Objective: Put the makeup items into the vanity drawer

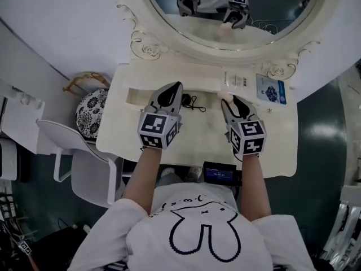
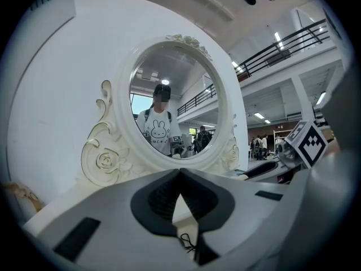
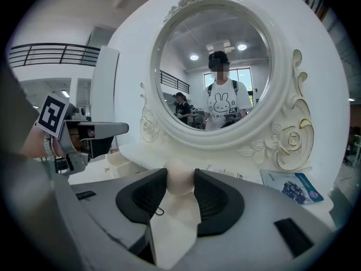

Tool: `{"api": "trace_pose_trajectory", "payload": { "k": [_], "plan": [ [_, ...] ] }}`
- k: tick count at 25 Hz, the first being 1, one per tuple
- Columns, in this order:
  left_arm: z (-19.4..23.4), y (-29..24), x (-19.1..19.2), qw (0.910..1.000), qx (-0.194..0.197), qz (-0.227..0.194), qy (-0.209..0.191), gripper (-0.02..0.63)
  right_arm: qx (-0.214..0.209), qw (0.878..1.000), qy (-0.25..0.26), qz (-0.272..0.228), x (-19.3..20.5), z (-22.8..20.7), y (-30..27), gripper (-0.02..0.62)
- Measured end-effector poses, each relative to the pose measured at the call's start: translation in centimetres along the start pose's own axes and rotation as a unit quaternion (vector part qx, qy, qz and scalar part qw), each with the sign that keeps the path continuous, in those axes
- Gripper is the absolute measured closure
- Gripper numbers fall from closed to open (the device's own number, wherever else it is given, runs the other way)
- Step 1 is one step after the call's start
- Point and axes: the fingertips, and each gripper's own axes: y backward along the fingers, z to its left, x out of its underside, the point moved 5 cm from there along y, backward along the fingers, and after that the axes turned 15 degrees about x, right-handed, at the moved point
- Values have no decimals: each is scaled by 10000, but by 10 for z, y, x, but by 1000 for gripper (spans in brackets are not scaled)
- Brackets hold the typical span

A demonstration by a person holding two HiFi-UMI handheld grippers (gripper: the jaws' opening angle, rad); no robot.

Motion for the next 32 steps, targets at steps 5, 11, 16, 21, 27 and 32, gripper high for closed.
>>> {"api": "trace_pose_trajectory", "payload": {
  "k": [5, 11, 16, 21, 27, 32],
  "plan": [
    [5, 11, -5, 9999, -102, -64, -51, 601, -80, 9999, 35, -76, -7, 8, -2, 432],
    [25, 33, -10, 9997, -197, -126, -79, 601, -132, 9998, 86, -151, -18, 33, -8, 432],
    [47, 60, -16, 9994, -266, -182, -117, 601, -214, 9995, 148, -197, -27, 66, -13, 433],
    [72, 92, -18, 9992, -333, -170, -144, 601, -300, 9991, 174, -240, -37, 105, -19, 433],
    [106, 129, -24, 9988, -422, -189, -167, 601, -400, 9986, 201, -277, -49, 153, -29, 433],
    [128, 152, -24, 9986, -468, -202, -145, 601, -488, 9981, 258, -276, -54, 188, -36, 433]
  ]
}}
